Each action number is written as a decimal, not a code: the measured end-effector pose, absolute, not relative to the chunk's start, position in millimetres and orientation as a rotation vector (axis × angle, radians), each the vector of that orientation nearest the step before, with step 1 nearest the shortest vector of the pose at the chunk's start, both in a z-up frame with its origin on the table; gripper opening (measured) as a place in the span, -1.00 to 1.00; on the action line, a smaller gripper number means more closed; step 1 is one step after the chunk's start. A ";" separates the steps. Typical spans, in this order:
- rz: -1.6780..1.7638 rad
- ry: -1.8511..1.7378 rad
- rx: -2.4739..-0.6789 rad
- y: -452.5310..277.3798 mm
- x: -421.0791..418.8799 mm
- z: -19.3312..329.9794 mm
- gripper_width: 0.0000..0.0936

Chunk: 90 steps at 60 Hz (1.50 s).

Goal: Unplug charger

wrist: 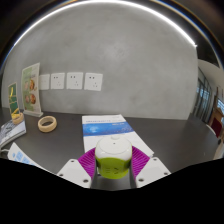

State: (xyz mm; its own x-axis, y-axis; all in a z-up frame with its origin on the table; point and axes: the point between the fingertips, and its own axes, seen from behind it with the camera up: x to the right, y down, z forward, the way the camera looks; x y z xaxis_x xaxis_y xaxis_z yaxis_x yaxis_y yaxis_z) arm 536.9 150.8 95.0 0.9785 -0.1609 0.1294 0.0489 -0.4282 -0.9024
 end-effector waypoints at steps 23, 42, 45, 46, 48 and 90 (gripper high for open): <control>-0.063 -0.048 -2.090 238.0 547.9 55.6 0.08; -0.026 0.024 -2.066 213.5 557.6 68.4 0.82; -0.042 0.035 -2.061 197.9 555.8 73.0 0.82; -0.048 0.036 -2.059 192.6 554.6 74.9 0.82; -0.060 0.036 -2.056 181.1 550.9 78.8 0.81; -0.117 0.150 -2.050 -150.3 326.0 79.7 0.80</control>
State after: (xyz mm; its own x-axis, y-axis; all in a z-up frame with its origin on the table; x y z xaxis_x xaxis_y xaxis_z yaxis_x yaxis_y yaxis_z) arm 326.0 -150.3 79.7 0.9874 -0.1571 0.0186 -0.0567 -0.4610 -0.8856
